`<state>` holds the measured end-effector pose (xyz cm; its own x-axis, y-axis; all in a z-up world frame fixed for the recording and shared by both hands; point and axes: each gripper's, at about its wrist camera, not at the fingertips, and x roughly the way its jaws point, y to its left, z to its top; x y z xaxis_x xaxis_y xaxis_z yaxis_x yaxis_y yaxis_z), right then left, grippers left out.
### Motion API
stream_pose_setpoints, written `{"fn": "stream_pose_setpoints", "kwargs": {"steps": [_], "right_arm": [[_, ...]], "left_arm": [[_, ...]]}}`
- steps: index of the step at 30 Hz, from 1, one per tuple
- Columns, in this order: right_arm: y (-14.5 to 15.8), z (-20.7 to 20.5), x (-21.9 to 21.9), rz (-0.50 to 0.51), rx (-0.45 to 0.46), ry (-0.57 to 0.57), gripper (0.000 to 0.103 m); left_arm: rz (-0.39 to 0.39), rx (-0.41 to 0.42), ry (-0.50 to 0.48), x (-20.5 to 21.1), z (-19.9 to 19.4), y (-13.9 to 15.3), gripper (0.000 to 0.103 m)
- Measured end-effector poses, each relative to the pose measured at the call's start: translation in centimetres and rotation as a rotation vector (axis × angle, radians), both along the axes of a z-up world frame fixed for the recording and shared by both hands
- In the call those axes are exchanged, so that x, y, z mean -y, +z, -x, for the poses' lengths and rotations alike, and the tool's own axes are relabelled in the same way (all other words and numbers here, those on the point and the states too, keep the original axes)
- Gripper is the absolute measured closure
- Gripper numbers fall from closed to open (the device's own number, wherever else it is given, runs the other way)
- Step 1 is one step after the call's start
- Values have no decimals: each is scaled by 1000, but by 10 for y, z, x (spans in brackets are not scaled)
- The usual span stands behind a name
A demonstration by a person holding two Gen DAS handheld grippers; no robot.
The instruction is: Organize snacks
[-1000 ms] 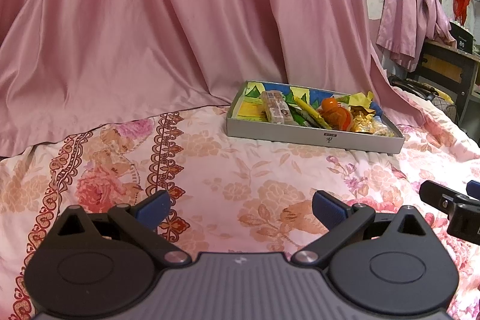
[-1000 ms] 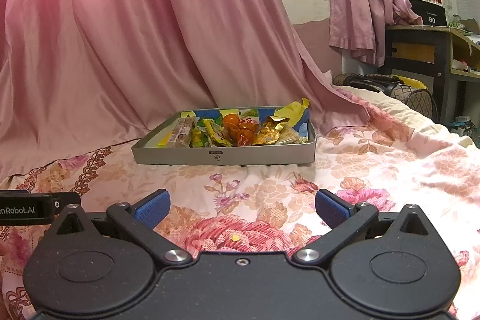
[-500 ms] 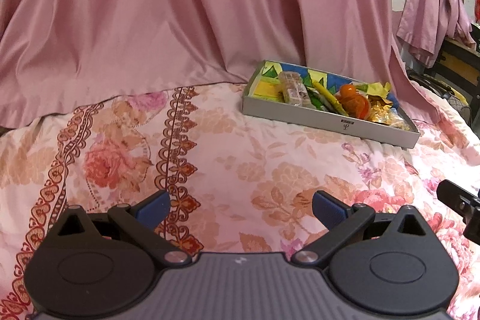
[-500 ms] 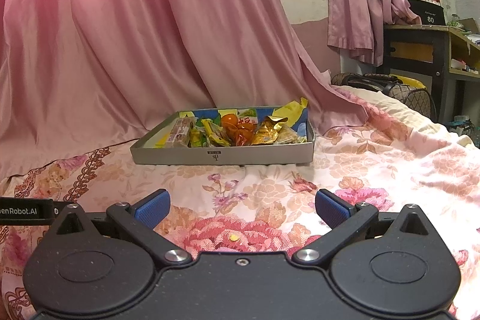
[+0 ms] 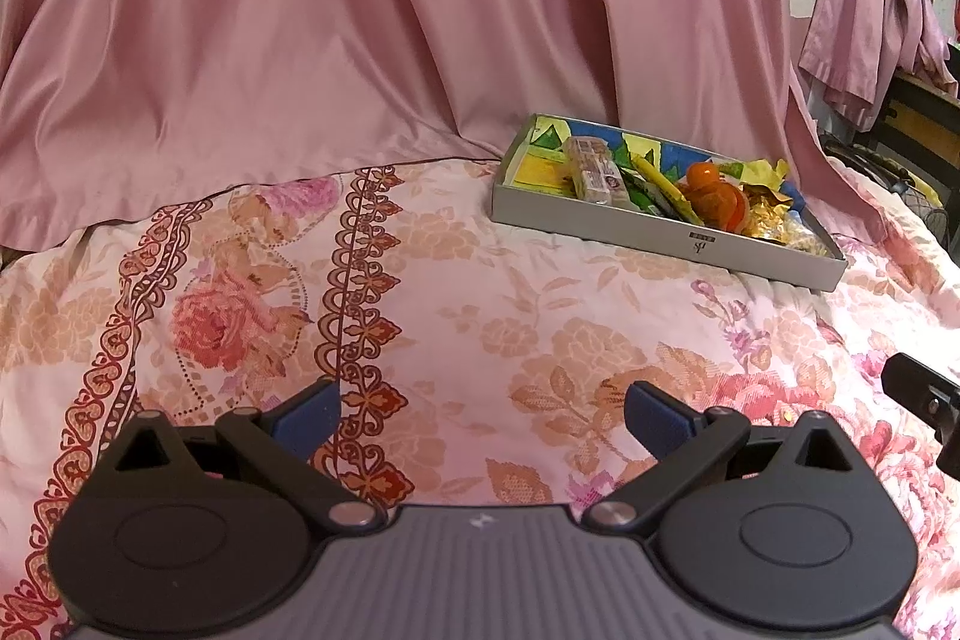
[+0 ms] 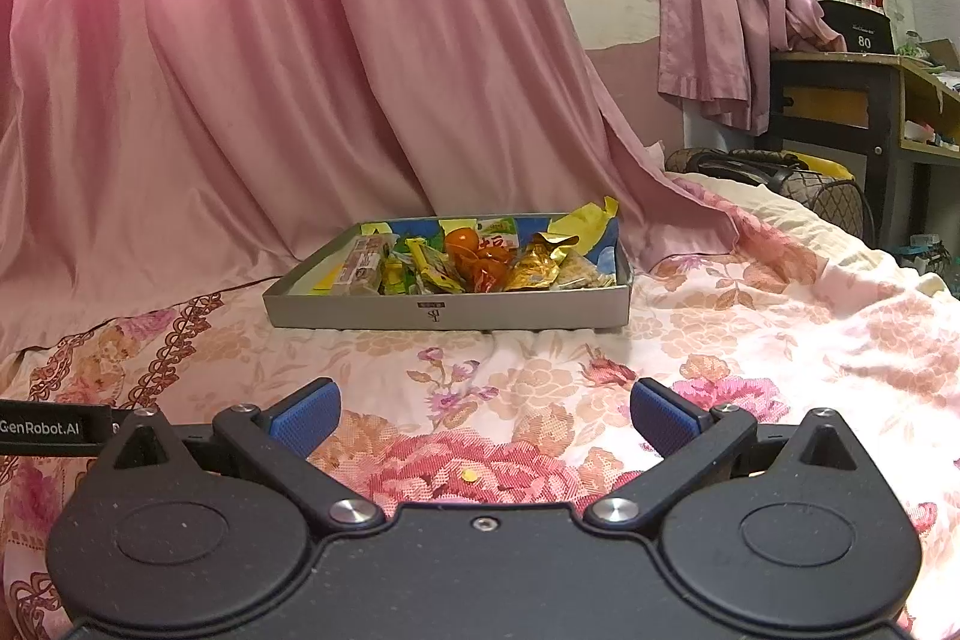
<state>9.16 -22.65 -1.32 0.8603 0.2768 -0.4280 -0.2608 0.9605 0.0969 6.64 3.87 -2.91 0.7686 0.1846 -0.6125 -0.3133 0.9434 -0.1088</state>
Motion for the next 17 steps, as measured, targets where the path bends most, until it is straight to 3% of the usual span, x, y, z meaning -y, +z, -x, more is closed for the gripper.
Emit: {"fn": "stream_pose_setpoints", "kwargs": {"steps": [17], "right_arm": [[0,0,-1,1,-1,-2,1]], "left_arm": [[-9,12,-20,2,1,1,0]]}}
